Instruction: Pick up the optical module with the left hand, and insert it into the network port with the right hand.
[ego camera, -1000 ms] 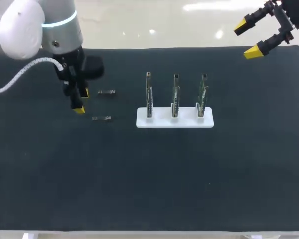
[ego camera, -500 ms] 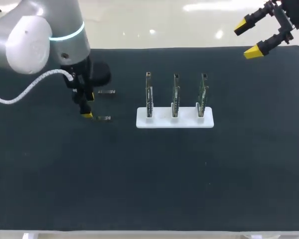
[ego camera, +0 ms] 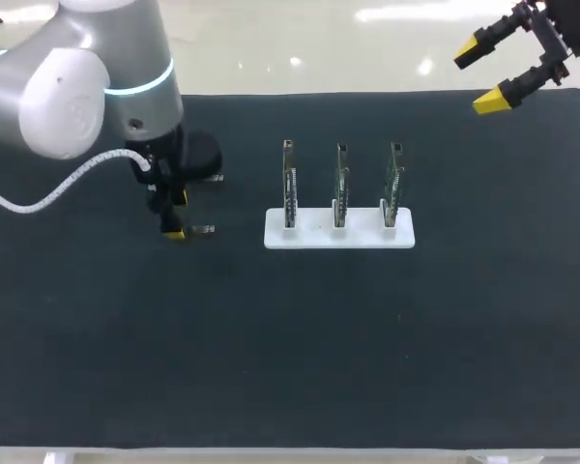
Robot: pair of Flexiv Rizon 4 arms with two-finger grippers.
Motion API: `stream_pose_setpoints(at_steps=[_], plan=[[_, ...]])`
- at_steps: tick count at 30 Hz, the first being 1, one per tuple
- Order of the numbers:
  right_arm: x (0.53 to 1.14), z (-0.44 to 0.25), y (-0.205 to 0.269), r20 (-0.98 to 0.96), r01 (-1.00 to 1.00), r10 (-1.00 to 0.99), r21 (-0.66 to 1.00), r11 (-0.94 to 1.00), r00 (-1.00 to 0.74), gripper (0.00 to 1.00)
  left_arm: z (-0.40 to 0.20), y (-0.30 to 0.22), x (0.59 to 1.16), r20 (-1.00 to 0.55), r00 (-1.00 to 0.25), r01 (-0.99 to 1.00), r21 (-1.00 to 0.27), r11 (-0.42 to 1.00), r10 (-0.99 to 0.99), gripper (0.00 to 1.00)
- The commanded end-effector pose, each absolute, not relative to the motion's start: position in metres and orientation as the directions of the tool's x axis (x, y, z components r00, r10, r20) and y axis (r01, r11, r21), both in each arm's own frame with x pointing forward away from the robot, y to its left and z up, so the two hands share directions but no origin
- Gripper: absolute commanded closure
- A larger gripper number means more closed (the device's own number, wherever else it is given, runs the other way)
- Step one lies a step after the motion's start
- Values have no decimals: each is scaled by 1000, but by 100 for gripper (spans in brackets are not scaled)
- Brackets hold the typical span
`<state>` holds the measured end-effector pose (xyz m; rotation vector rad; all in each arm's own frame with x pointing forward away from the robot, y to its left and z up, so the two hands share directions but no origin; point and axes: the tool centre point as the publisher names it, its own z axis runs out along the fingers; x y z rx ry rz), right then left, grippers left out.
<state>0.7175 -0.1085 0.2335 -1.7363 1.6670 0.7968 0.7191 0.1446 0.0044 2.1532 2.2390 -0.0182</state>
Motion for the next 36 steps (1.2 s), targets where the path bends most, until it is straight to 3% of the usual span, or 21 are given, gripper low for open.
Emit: stream_pose_setpoints(at_steps=[1,18,22,31,36], plan=[[718,234,-108,-767,-999,-641,-13,-35,33,0,3,144,716,-33,-39,999,17,40,999,0],[718,234,-108,-767,-999,-641,-13,-35,33,0,-4,145,715,-34,-47,999,16,47,998,0],[718,234,-108,-767,-999,-641,-13,-35,33,0,-5,145,715,-32,-48,999,16,49,998,20],[718,234,-108,-767,-999,-641,-13,-35,33,0,-6,143,712,-33,-48,999,17,48,998,21],[718,234,-108,-767,-999,-641,-13,-35,33,0,-6,143,711,-34,-47,999,17,48,998,28]])
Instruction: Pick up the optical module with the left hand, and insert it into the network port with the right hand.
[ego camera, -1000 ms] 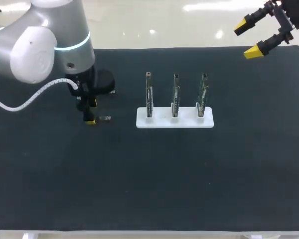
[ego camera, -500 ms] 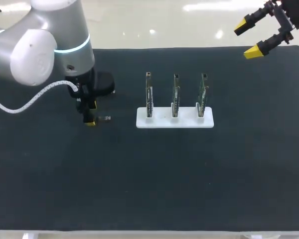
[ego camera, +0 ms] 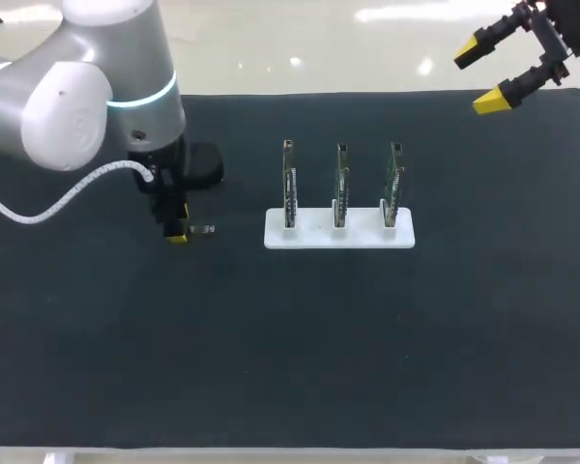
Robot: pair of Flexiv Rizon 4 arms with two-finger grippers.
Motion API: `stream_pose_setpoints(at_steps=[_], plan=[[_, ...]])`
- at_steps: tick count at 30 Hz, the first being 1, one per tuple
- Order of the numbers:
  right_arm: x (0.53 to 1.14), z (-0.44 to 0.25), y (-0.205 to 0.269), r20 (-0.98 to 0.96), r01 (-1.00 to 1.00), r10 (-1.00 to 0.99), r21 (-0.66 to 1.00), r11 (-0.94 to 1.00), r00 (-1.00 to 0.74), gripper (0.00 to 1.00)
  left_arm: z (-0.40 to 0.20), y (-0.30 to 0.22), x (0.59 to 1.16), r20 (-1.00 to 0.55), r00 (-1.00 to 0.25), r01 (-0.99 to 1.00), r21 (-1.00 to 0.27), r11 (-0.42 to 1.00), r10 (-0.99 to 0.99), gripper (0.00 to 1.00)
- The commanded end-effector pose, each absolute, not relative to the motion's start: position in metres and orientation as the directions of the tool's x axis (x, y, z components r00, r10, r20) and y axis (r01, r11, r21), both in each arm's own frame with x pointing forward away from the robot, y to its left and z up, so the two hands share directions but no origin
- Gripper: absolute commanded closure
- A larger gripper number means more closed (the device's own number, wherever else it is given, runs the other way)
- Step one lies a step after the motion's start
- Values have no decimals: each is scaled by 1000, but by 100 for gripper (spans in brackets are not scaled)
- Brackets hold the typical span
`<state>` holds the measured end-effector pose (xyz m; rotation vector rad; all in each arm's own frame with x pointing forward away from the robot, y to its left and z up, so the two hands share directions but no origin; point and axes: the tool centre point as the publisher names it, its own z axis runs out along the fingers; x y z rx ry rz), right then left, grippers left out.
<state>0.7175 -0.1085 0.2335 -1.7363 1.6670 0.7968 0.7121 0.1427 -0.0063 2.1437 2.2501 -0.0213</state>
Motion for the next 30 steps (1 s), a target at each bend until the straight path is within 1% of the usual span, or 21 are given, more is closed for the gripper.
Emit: stream_pose_setpoints(at_steps=[1,5,6,9,11,12,13,23,24,25,26,30], plan=[[718,234,-108,-767,-999,-641,-13,-35,33,0,-6,143,711,-34,-47,999,17,48,998,29],[718,234,-108,-767,-999,-641,-13,-35,33,0,-6,143,711,-31,-47,999,19,48,998,33],[718,234,-108,-767,-999,-641,-13,-35,33,0,-6,144,711,-30,-47,999,20,48,998,36],[718,234,-108,-767,-999,-641,-13,-35,33,0,-6,145,711,-27,-47,999,21,48,999,41],[718,234,-108,-767,-999,-641,-13,-35,33,0,-7,145,711,-26,-47,999,22,48,999,64],[718,234,-108,-767,-999,-641,-13,-35,33,0,-6,145,711,-29,-48,999,23,48,998,79],[718,234,-108,-767,-999,-641,-13,-35,33,0,-4,146,711,-40,-46,999,20,47,998,100],[718,234,-108,-767,-999,-641,-13,-35,33,0,11,141,715,-85,-43,999,3,43,995,100],[718,234,-108,-767,-999,-641,-13,-35,33,0,12,140,715,-87,-44,999,1,44,995,74],[718,234,-108,-767,-999,-641,-13,-35,33,0,12,140,715,-88,-44,999,1,44,995,22],[718,234,-108,-767,-999,-641,-13,-35,33,0,13,140,715,-90,-42,999,2,43,995,0],[718,234,-108,-767,-999,-641,-13,-35,33,0,13,140,715,-90,-47,999,6,48,995,0]])
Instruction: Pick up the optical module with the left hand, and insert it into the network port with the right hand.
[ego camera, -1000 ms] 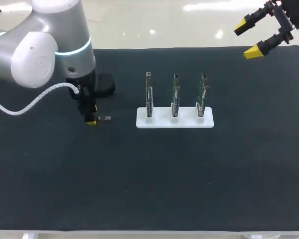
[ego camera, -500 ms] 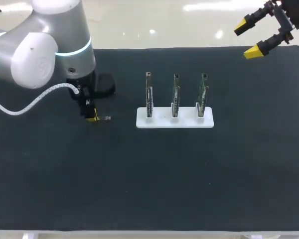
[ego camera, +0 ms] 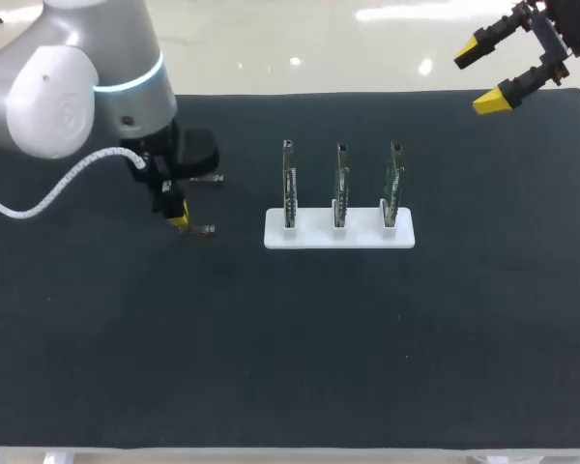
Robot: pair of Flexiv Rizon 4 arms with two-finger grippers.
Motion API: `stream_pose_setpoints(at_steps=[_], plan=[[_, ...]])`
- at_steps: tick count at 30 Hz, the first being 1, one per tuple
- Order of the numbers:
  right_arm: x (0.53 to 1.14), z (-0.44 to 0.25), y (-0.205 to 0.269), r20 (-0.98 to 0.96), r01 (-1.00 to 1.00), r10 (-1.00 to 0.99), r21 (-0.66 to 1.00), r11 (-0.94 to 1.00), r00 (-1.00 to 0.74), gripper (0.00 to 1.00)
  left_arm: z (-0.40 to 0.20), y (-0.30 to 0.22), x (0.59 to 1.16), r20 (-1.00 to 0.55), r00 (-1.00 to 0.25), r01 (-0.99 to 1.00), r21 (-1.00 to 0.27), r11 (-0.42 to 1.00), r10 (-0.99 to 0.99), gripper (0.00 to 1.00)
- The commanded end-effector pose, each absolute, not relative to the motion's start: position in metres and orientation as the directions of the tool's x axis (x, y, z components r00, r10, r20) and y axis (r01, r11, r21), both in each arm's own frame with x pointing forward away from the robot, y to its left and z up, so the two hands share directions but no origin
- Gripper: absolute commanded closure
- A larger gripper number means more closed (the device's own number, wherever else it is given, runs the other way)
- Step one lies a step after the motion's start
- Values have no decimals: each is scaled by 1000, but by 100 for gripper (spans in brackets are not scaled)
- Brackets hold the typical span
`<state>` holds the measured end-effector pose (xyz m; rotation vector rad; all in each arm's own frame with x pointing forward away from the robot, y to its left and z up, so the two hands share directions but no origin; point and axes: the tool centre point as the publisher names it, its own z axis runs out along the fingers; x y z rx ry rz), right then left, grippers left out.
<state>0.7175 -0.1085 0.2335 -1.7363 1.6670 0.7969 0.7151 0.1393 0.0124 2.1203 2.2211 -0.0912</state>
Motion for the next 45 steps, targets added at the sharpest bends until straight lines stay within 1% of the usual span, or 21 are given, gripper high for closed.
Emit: stream_pose_setpoints(at_steps=[1,24,26,27,28,29,30,31,40,45], plan=[[718,234,-108,-767,-999,-641,-13,-35,33,0,12,140,716,-89,-49,999,7,50,995,0],[718,234,-108,-767,-999,-641,-13,-35,33,0,-12,144,714,-63,-43,999,14,43,997,0],[718,234,-108,-767,-999,-641,-13,-35,33,0,-12,144,714,-62,-45,999,13,46,997,14],[718,234,-108,-767,-999,-641,-13,-35,33,0,-12,145,714,-62,-45,999,11,46,997,31],[718,234,-108,-767,-999,-641,-13,-35,33,0,-13,145,714,-61,-45,999,10,46,997,39],[718,234,-108,-767,-999,-641,-13,-35,33,0,-13,145,715,-60,-46,999,9,47,997,61],[718,234,-108,-767,-999,-641,-13,-35,33,0,-14,146,715,-59,-46,999,8,47,997,78],[718,234,-108,-767,-999,-641,-13,-35,33,0,-14,146,715,-58,-47,999,7,47,997,100],[718,234,-108,-767,-999,-641,-13,-35,33,0,-14,146,715,-51,-48,999,1,49,998,100],[718,234,-108,-767,-999,-641,-13,-35,33,0,-3,143,715,-66,-50,999,-8,50,997,100]])
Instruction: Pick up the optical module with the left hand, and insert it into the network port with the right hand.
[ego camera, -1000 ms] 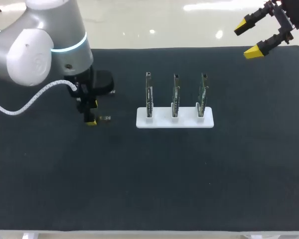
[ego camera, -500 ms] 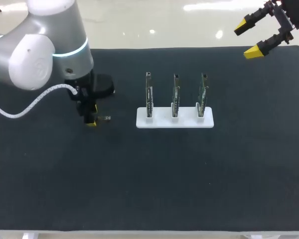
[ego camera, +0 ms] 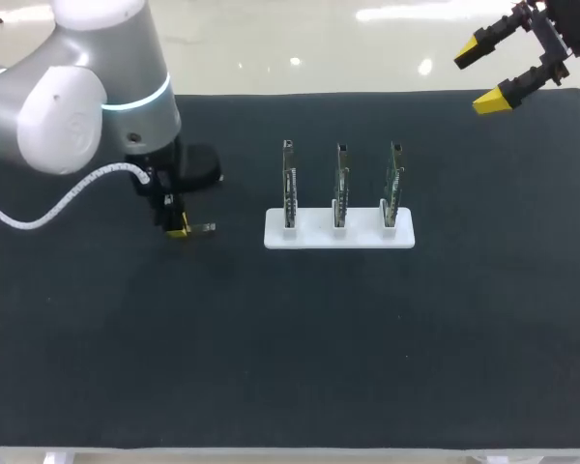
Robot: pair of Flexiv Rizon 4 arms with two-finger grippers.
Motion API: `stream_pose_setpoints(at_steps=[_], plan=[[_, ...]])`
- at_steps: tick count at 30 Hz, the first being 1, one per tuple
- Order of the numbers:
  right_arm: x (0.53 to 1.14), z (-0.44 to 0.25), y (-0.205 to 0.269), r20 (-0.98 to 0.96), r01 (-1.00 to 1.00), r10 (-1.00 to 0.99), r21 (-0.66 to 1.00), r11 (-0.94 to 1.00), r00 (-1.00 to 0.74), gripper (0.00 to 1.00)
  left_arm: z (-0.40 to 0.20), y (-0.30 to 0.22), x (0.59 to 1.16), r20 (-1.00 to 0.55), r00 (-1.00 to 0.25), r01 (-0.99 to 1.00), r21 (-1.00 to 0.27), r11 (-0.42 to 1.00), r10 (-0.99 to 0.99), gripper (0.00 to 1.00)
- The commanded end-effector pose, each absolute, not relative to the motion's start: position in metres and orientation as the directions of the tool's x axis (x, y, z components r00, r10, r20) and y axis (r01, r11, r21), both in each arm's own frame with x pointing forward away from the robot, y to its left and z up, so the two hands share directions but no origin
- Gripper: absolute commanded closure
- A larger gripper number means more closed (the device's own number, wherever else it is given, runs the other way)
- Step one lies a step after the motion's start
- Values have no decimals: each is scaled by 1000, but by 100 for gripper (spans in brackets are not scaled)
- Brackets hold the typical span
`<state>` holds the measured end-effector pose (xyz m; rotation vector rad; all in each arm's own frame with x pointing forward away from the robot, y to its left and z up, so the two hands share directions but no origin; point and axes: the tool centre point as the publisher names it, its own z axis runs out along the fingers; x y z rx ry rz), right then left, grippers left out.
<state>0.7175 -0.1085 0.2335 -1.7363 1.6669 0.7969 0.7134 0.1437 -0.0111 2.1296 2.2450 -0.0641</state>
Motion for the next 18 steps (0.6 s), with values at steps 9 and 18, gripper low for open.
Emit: stream_pose_setpoints(at_steps=[9,18], plan=[[718,234,-108,-767,-999,-641,-13,-35,33,0,50,142,708,-258,11,999,-41,-23,966,100],[718,234,-108,-767,-999,-641,-13,-35,33,0,104,143,707,-525,86,993,-24,-116,847,100]])
